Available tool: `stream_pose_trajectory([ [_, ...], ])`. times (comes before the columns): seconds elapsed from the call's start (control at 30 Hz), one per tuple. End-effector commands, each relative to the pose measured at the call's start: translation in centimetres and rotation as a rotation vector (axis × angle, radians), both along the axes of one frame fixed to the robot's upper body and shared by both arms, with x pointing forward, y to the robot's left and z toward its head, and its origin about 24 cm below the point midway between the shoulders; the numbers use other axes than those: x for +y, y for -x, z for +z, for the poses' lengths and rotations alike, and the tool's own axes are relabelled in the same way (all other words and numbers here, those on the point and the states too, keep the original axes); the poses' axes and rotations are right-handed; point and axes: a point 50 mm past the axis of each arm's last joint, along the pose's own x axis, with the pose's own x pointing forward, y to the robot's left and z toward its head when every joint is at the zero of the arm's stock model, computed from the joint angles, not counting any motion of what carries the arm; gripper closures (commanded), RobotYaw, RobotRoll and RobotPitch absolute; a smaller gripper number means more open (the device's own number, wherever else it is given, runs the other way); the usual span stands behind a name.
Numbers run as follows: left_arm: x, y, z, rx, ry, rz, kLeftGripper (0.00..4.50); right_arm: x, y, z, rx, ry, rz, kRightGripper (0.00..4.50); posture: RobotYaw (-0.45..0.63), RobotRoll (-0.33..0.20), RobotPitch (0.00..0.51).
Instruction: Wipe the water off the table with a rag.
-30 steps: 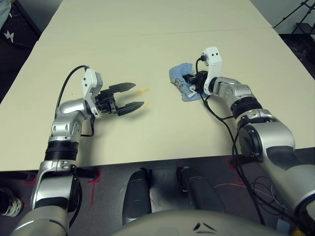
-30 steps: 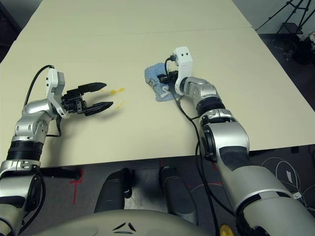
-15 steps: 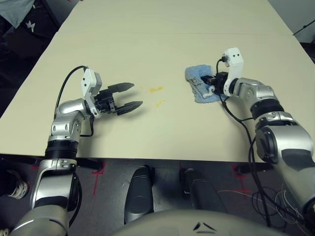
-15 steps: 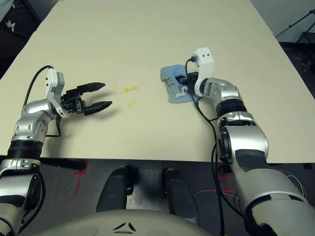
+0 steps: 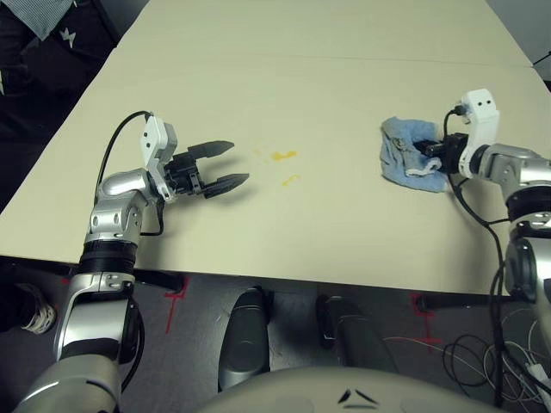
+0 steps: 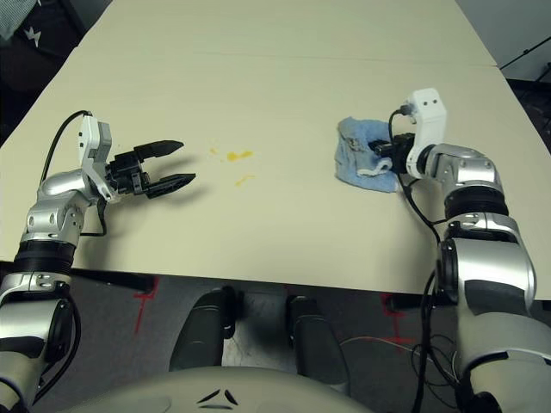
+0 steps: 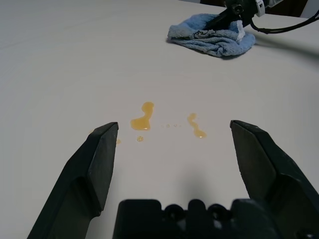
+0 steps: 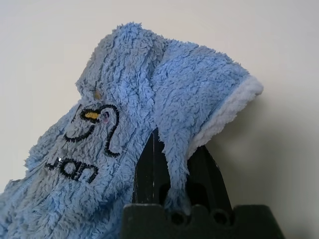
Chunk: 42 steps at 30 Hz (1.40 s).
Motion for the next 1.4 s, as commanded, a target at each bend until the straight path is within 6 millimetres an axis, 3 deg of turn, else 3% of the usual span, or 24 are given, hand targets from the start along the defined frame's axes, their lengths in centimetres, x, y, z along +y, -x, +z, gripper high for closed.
stream_pose_trajectory([
  [0.03, 0.5, 0.1, -0.4, 0.013, -0.034, 0.001, 0.0, 1.7, -0.7, 1.4, -0.071, -0.095, 0.061, 4.5, 0.12, 0.0, 0.193],
  [0.5, 1.7, 0.4, -0.2, 0.01, -0.061, 0.036, 0.0, 13.0, -2.7, 4.5, -0.171, -0.4, 0.318, 4.5, 0.14, 0.0, 0.191],
  [0.67, 2.2, 0.6, -0.3, 0.007, -0.068, 0.06, 0.0, 16.2, -2.8, 4.4, -0.146, -0.491, 0.373, 4.5, 0.16, 0.0, 0.192],
  [0.8, 2.6, 0.8, -0.3, 0.007, -0.07, 0.081, 0.0, 18.3, -2.7, 2.8, -0.085, -0.468, 0.394, 4.5, 0.16, 0.0, 0.193],
  [0.93, 2.9, 1.0, -0.3, 0.006, -0.072, 0.095, 0.0, 18.8, -2.3, -0.4, -0.024, -0.203, 0.429, 4.5, 0.18, 0.0, 0.195],
  [1.1, 3.0, 1.1, -0.2, 0.004, -0.071, 0.101, 0.0, 17.9, -2.2, -2.4, -0.035, 0.158, 0.501, 4.5, 0.19, 0.0, 0.196],
  [1.2, 3.0, 1.2, -0.2, 0.004, -0.071, 0.102, 0.0, 18.2, -2.3, -2.4, -0.035, 0.123, 0.511, 4.5, 0.19, 0.0, 0.197],
  [1.4, 3.0, 1.2, -0.3, 0.007, -0.073, 0.102, 0.0, 21.5, -2.1, -1.7, -0.023, -0.048, 0.557, 4.5, 0.18, 0.0, 0.198],
])
